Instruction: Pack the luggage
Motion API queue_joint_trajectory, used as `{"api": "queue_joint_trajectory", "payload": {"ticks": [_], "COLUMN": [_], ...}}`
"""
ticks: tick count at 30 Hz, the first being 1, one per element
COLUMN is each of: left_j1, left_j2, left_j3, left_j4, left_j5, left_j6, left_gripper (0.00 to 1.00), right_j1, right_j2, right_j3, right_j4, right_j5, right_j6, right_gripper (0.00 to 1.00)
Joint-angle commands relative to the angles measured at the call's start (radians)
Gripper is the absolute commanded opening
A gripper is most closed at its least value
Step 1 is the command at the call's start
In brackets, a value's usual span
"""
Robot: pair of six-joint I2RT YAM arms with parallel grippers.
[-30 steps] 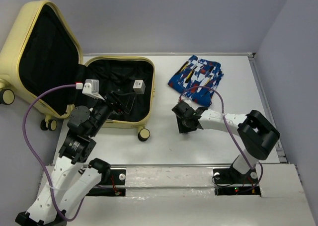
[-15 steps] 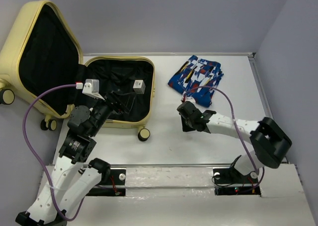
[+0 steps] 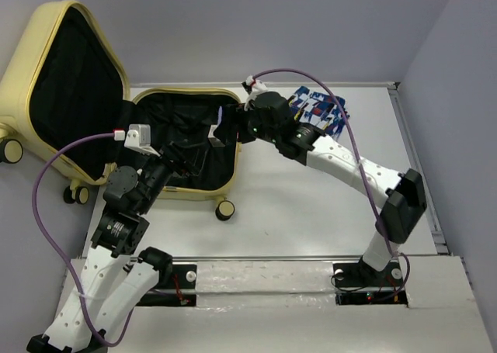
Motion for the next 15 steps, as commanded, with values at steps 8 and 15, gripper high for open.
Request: {"api": "queue_joint_trajectory", "payload": {"ticks": [8,15], "left_j1": [0.016,0.019], "left_j2": [0.000,0.058], "left_j3": [-0.008,-0.022], "left_j4": [0.079,0.122], "left_j5": [0.081,0.186], "left_j6": [-0.002,-0.029], "left_gripper": [0.90,0.90], "right_j1": [-0.357,-0.632], "right_j2": [-0.168,-0.158], "right_j3": [-0.377,-0.604], "right_j4": [0.055,0.109], "right_j5": [0.100,0.058], "right_j6": [0.080,0.105], "right_gripper": [0.90,1.00]}}
